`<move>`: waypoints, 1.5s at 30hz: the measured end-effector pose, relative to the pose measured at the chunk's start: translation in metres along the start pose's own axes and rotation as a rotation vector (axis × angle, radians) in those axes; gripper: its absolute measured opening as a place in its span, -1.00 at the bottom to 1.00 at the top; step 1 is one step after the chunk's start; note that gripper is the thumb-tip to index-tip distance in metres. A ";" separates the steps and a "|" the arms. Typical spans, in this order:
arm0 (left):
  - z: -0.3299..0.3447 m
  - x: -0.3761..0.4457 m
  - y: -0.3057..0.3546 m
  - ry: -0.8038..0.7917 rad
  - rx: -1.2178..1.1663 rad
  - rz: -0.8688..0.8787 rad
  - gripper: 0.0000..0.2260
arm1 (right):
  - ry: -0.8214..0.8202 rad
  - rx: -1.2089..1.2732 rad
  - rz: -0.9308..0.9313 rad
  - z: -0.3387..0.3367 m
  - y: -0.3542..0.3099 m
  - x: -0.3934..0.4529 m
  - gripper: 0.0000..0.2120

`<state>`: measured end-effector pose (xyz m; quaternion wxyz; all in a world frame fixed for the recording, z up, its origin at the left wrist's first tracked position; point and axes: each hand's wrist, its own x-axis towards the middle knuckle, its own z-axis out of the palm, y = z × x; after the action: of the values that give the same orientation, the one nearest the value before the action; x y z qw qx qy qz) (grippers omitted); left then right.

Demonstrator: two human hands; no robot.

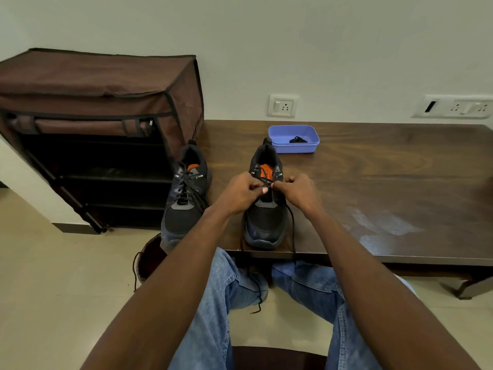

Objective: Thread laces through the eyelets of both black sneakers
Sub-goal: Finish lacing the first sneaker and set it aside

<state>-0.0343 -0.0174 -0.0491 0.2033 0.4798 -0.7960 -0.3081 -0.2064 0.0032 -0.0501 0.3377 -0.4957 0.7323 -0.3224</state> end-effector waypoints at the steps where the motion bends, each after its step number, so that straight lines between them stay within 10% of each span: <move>1: 0.002 0.002 -0.003 -0.062 0.020 0.029 -0.73 | 0.000 -0.002 0.000 0.000 0.000 0.000 -0.75; 10: 0.003 0.001 0.002 -0.071 -0.176 -0.116 -0.67 | 0.029 0.003 0.010 0.002 0.000 0.002 -0.75; 21: -0.021 0.002 -0.013 0.810 -0.576 -0.459 -0.71 | 0.012 0.006 0.017 0.002 -0.002 0.001 -0.77; 29: 0.000 -0.004 0.007 0.004 -0.050 -0.070 -0.76 | 0.025 0.002 0.001 0.004 0.000 0.001 -0.73; 38: 0.013 0.007 0.002 -0.115 0.140 0.046 -0.80 | 0.025 -0.050 0.017 0.004 -0.004 -0.002 -0.74; 45: 0.006 0.006 -0.002 -0.092 -0.233 -0.148 -0.68 | 0.036 -0.053 0.009 0.003 -0.004 -0.004 -0.72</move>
<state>-0.0393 -0.0217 -0.0547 0.1977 0.4955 -0.7258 -0.4343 -0.2011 0.0052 -0.0482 0.3127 -0.4951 0.7488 -0.3103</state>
